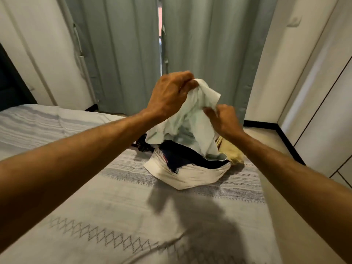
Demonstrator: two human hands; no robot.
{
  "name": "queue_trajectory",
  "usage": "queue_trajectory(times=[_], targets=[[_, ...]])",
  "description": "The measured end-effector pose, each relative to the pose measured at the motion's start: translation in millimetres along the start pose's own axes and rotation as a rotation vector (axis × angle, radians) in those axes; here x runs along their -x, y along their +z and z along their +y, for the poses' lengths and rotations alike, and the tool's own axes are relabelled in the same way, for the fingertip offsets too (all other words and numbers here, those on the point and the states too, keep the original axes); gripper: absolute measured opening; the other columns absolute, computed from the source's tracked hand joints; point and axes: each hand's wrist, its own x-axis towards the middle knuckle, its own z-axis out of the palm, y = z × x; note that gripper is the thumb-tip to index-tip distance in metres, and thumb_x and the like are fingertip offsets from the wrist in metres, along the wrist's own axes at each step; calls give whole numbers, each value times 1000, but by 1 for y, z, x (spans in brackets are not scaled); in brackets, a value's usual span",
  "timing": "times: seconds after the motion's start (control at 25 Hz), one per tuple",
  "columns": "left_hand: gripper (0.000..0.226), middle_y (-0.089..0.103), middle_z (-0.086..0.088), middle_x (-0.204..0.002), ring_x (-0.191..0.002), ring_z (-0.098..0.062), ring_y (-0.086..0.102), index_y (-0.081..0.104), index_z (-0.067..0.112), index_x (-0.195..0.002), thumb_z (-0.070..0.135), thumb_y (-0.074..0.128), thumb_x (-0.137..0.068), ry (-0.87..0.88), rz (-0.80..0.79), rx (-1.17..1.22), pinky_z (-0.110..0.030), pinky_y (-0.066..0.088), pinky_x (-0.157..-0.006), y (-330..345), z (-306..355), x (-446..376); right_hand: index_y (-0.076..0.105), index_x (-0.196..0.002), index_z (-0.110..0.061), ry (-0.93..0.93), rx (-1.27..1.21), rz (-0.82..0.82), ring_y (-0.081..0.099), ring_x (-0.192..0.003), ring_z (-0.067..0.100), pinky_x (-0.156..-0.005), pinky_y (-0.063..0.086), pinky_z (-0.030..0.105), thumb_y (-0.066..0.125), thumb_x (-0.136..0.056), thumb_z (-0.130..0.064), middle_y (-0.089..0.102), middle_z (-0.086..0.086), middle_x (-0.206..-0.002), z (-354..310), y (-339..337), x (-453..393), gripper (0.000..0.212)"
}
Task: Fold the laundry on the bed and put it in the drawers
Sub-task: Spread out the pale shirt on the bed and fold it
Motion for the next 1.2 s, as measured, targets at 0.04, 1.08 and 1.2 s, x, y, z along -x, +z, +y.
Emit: queue_trajectory(times=[0.04,1.08,1.2], targets=[[26,47,7,-68,-64,-14,42,52,24,-82,36,55,-104,8,11,35,-31,36,-61,-21,17,3,70,-94,-13,1,-63,19,66,-81,33,-67,49,41,54,-105,-46,68,11,-88,-19,-17,10,38],[64,52,-9,-138,-125,-31,53,49,18,-136,48,77,-87,-701,-689,-128,-47,49,-96,54,35,405,48,-146,-32,235,745,-908,53,-127,23,-90,45,37,60,-97,-55,55,2,-141,81,-24,347,55],[80,44,-11,-151,-129,-37,48,41,21,-149,41,82,-82,-571,-501,-401,-51,48,-98,80,-28,381,32,-156,-26,197,625,-742,50,-133,30,-100,46,45,59,-95,-59,46,7,-149,108,68,306,75]])
